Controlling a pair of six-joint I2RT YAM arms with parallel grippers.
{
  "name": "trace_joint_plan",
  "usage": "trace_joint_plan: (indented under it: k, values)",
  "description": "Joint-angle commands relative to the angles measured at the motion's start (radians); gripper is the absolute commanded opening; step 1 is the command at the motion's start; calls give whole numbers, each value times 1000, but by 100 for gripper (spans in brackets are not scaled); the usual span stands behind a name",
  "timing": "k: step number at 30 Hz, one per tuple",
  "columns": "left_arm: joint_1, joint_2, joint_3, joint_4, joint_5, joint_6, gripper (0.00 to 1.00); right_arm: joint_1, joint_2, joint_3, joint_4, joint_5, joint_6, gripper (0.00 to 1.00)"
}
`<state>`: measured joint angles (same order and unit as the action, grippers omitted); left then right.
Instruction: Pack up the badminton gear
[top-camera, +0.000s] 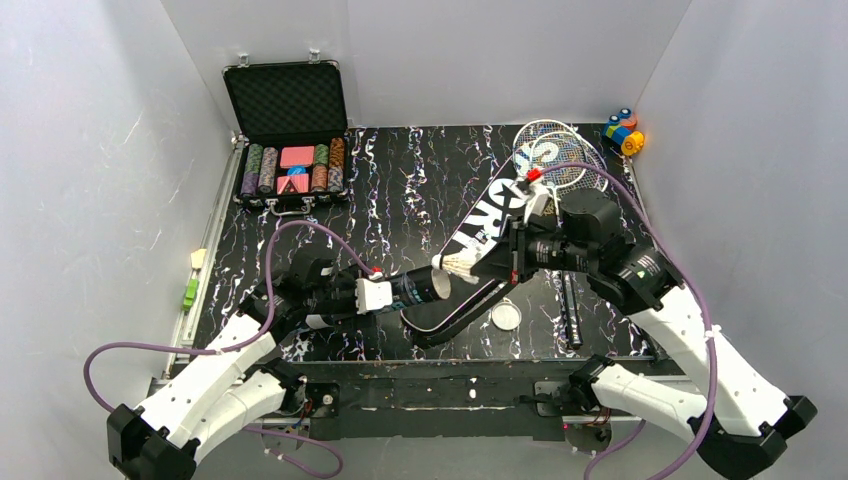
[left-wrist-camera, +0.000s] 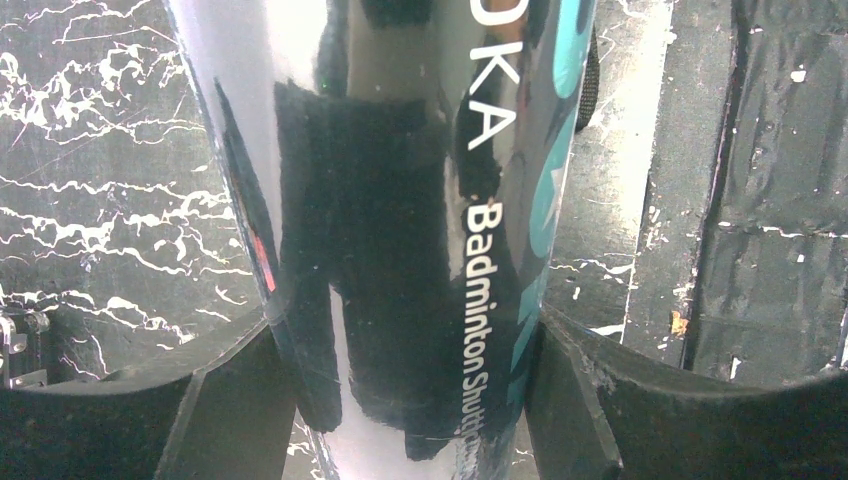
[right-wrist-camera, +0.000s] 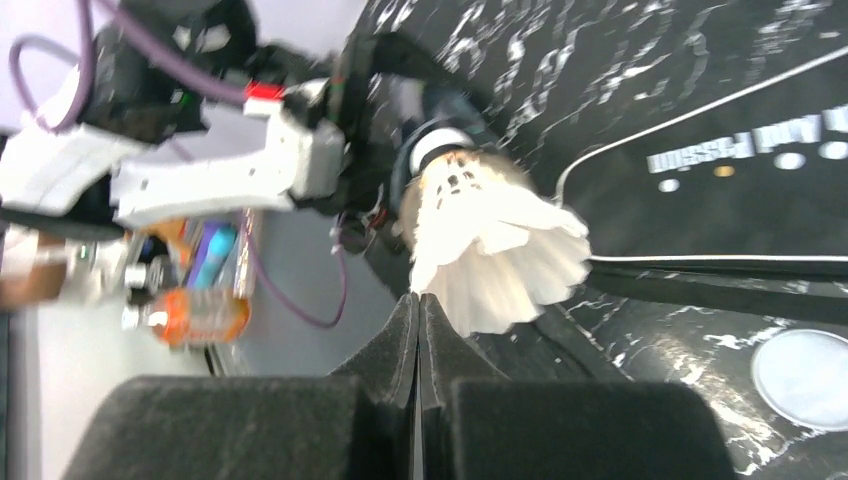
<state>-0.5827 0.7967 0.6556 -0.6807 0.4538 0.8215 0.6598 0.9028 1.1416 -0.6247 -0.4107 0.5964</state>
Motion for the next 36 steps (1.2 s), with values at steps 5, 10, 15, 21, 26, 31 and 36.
trace_joint_plan:
  k: [5, 10, 15, 21, 26, 31, 36]
  values:
    - [-4, -11, 25, 11, 16, 17, 5, 126, 53, 77, -43, -69, -88, 1]
    - [-4, -16, 19, 10, 20, 16, 5, 127, 13, 71, -71, -6, -91, 1]
    - [-4, -17, 20, 9, 19, 16, 5, 127, -24, 69, -101, 66, -94, 1]
    - [-5, -16, 29, 6, 19, 16, 5, 127, -40, 80, -133, 107, -104, 1]
    - [-4, -10, 35, 6, 21, 13, 5, 127, -4, 74, -154, 65, -118, 1]
    - [-5, -6, 43, 6, 25, 14, 5, 137, 41, 59, -128, 15, -122, 1]
    - [-4, -4, 46, 4, 24, 20, 5, 159, 106, 61, -134, 1, -140, 1]
